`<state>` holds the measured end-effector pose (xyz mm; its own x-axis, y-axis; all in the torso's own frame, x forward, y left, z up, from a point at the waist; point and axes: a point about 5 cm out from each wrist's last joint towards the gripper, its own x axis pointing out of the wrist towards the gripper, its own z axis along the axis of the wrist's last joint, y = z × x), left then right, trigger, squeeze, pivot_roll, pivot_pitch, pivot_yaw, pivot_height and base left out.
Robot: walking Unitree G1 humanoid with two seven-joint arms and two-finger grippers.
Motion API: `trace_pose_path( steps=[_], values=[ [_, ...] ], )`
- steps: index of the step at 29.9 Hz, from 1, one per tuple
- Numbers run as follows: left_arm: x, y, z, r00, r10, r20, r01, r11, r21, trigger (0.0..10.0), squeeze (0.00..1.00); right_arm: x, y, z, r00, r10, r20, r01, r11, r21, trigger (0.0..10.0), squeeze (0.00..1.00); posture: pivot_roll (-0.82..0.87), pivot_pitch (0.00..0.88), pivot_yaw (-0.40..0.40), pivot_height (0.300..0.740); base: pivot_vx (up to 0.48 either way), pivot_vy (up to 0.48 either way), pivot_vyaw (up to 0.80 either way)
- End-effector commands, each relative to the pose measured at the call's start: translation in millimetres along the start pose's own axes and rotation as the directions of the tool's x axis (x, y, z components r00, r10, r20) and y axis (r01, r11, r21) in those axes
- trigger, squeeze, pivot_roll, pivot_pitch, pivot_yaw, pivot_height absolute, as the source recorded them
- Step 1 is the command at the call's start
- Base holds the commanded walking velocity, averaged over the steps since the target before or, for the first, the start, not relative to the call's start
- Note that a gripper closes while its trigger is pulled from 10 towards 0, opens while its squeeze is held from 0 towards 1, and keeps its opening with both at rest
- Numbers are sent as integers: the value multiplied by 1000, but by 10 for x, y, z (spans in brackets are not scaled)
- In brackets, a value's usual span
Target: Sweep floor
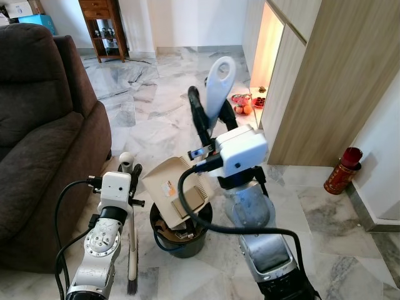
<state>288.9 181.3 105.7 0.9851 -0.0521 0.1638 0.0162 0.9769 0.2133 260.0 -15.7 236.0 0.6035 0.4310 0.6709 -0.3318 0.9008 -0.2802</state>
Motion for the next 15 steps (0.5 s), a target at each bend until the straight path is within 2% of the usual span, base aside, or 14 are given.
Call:
trace_pose_path(
  steps=[1, 8, 12, 15],
  values=[
    [15, 11, 111, 998, 0, 60, -2, 1000, 30, 10000, 0, 55, 58, 278, 986, 32, 161, -29, 999, -22, 10000, 0, 193, 0, 25, 740, 0, 0, 0],
    [11, 6, 107, 998, 0, 60, -2, 1000, 29, 10000, 0, -6, 277, 320, 966, 156, 206, -141, 986, -86, 10000, 0, 196, 0, 21, 740, 0, 0, 0],
    [5, 4, 101, 998, 1, 58, -3, 1000, 28, 10000, 0, -17, 310, 321, 962, 177, 208, -162, 983, -89, 10000, 0, 194, 0, 19, 740, 0, 0, 0],
    [3, -4, 99, 998, 1, 57, -2, 1000, 26, 10000, 0, -41, 351, 316, 950, 226, 217, -199, 970, -138, 10000, 0, 190, 0, 17, 740, 0, 0, 0]
  ],
)
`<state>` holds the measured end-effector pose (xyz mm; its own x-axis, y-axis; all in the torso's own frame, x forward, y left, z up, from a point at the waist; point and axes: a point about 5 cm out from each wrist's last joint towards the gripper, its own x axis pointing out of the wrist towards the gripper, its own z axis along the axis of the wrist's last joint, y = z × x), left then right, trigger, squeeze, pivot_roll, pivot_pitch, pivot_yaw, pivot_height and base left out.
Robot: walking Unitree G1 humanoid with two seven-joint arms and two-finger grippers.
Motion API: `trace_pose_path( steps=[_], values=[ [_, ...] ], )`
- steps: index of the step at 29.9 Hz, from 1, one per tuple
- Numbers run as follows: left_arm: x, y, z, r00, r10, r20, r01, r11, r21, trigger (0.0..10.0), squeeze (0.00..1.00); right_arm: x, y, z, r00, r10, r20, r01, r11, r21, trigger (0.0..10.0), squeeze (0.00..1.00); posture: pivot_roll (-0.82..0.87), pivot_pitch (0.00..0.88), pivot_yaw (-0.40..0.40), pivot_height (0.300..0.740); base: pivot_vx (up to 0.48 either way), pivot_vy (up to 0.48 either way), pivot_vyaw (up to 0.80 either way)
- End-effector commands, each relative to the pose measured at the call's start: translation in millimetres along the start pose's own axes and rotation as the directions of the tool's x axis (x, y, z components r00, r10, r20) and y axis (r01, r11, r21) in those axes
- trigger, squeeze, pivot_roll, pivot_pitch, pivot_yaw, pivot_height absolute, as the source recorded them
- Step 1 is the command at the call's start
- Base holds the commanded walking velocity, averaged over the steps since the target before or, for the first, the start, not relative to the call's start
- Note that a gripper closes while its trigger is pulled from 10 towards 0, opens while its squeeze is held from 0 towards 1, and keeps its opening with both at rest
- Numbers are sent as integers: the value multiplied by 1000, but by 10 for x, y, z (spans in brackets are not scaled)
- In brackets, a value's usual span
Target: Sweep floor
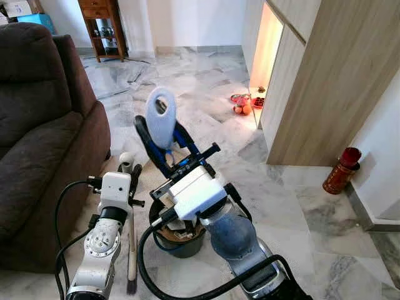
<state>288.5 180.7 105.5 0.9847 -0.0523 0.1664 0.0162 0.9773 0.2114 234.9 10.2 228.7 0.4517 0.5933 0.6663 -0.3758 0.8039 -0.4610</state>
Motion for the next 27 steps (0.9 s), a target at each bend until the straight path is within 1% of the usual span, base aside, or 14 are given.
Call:
trace_pose_path(
  steps=[1, 5, 7, 12, 17, 18, 19, 20, 21, 22, 25, 26, 27],
  values=[
    [8, 2, 98, 999, 1, 54, -2, 1000, 28, 10000, 0, 68, -12, 191, 992, 22, 122, -16, 999, -50, 10000, 0, 190, 0, 17, 740, 0, 0, 0],
    [8, -8, 95, 999, -2, 54, 1, 1000, 25, 10000, 0, 48, 5, 157, 993, 48, 112, -39, 996, -83, 10000, 0, 186, 0, 18, 740, 0, 0, 0],
    [9, -15, 93, 999, -6, 54, 4, 1000, 25, 10000, 0, 38, 10, 130, 992, 66, 108, -53, 992, -117, 10000, 0, 186, 0, 18, 740, 0, 0, 0],
    [7, -20, 91, 999, -10, 53, 8, 1000, 25, 10000, 0, 34, 4, 102, 993, 67, 95, -54, 990, -130, 10000, 0, 185, 0, 18, 740, 0, 0, 0],
    [2, -35, 89, 998, -14, 53, 13, 1000, 24, 10000, 0, 20, -77, -26, 998, 46, 33, -38, 976, -214, 10000, 0, 183, 0, 17, 740, 0, 0, 0],
    [2, -38, 88, 998, -15, 53, 14, 1000, 24, 10000, 0, 15, -111, -61, 999, 38, 20, -33, 973, -229, 10000, 0, 183, 0, 17, 740, 0, 0, 0],
    [1, -40, 87, 998, -17, 52, 16, 1000, 23, 10000, 0, 2, -189, -128, 1000, 22, -6, -23, 963, -268, 10000, 0, 181, 0, 17, 740, 0, 0, 0],
    [1, -40, 87, 998, -17, 52, 16, 1000, 23, 10000, 0, 2, -189, -128, 1000, 22, -6, -23, 963, -268, 10000, 0, 181, 0, 17, 740, 0, 0, 0],
    [1, -41, 88, 998, -17, 53, 16, 1000, 22, 10000, 0, -17, -300, -212, 999, -7, -42, -6, 951, -308, 10000, 0, 181, 0, 17, 740, 0, 0, 0],
    [2, -41, 88, 998, -17, 53, 16, 1000, 21, 10000, 0, -26, -345, -242, 998, -20, -53, 2, 948, -318, 10000, 0, 181, 0, 17, 740, 0, 0, 0],
    [5, -34, 89, 998, -19, 53, 18, 1000, 22, 10000, 0, -104, -637, -401, 988, -97, -117, 42, 914, -403, 10000, 0, 176, 0, 18, 740, 0, 0, 0],
    [5, -25, 89, 998, -18, 52, 17, 1000, 24, 10000, 0, -179, -813, -494, 976, -148, -159, 62, 889, -454, 10000, 0, 173, 0, 20, 740, 0, 0, 0],
    [5, -22, 89, 998, -18, 52, 16, 1000, 24, 10000, 0, -207, -869, -523, 971, -166, -172, 67, 880, -470, 10000, 0, 173, 0, 20, 740, 0, 0, 0]
  ],
)
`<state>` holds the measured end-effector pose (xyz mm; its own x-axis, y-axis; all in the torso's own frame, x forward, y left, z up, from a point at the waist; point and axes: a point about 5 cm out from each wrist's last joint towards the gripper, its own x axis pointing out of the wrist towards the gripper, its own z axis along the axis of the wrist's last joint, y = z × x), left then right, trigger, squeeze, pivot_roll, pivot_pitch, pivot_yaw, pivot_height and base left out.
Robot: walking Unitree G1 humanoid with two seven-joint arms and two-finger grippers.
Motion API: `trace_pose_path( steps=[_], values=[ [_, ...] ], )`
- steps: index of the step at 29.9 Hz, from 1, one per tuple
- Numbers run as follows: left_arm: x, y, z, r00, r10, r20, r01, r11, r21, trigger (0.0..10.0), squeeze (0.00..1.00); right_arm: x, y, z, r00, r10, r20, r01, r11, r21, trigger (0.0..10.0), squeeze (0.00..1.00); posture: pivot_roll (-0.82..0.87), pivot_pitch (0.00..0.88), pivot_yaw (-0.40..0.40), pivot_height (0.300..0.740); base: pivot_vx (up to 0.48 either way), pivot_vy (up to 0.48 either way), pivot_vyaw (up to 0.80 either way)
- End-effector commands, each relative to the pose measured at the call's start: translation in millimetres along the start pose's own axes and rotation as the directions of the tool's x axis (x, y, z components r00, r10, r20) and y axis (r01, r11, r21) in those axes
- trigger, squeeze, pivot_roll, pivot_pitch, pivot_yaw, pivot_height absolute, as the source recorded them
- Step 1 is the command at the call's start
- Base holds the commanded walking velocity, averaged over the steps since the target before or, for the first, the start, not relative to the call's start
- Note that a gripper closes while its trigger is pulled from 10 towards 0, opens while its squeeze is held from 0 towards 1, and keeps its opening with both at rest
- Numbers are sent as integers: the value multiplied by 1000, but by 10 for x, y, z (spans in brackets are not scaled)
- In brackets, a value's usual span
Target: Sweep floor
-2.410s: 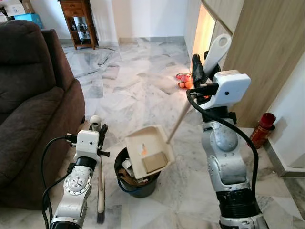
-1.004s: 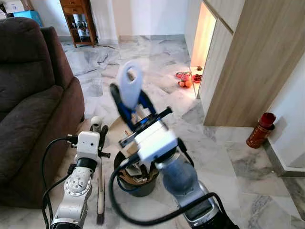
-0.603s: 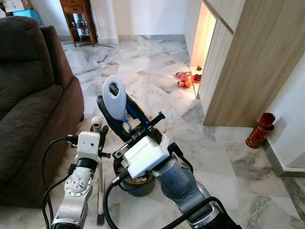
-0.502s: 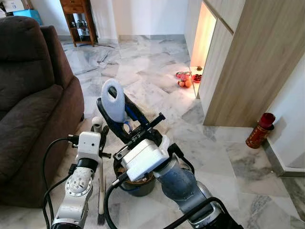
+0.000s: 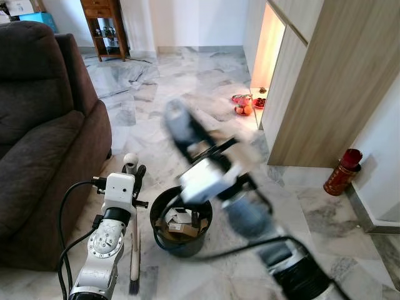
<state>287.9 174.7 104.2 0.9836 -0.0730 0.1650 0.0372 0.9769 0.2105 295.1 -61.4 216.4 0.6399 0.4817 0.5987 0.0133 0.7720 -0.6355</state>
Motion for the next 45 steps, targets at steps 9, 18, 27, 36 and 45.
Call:
trace_pose_path(
  steps=[9, 18, 27, 36, 45],
  values=[
    [-14, 85, 94, 999, 9, 49, -11, 999, 37, 10000, 0, -338, -343, -669, 926, -188, -326, 200, 980, 3, 10000, 0, 183, 0, 23, 740, 0, 0, 0],
    [-77, 170, 104, 999, 19, 47, -22, 998, 53, 10000, 0, -752, -344, -1063, 823, -228, -520, 260, 966, -13, 10000, 0, 193, 0, 34, 740, 0, 0, 0],
    [-152, 231, 62, 998, 55, 28, -56, 997, 46, 10000, 0, -1139, -369, -1329, 666, -284, -690, 415, 909, 26, 10000, 0, 192, 0, 38, 740, 0, 0, 0],
    [-167, 241, 22, 996, 90, 12, -90, 996, -2, 10000, 0, -1351, -400, -1432, 587, -297, -753, 485, 874, 34, 10000, 0, 189, 0, 30, 740, 0, 0, 0],
    [-157, 215, -7, 997, 80, 5, -80, 996, -27, 10000, 0, -1381, -393, -1466, 577, -284, -766, 504, 861, 61, 10000, 0, 181, 0, 27, 740, 0, 0, 0]
  ],
)
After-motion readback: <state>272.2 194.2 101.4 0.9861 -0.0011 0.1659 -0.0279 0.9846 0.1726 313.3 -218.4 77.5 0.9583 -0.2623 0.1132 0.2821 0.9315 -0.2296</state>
